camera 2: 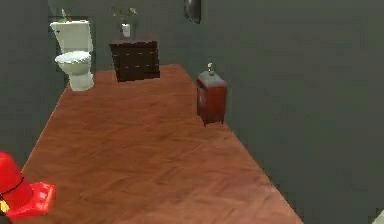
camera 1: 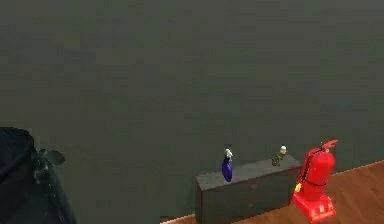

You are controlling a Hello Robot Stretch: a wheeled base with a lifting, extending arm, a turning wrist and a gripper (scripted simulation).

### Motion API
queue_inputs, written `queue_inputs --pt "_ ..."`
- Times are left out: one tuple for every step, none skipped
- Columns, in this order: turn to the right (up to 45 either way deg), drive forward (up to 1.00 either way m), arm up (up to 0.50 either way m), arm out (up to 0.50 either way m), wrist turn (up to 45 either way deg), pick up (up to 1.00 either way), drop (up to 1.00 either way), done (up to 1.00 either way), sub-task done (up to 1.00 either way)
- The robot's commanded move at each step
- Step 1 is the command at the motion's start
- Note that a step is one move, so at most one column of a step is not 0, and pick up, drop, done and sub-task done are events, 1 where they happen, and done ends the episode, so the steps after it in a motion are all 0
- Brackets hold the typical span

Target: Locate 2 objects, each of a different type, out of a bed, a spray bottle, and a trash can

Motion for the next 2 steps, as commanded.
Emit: queue_inputs --pt "-45.0 0.00 0.00 0.00 0.0 0.00 0.00 0.00 0.00" --pt "0.0 0.00 0.00 0.00 0.0 0.00 0.00 1.00 0.00"
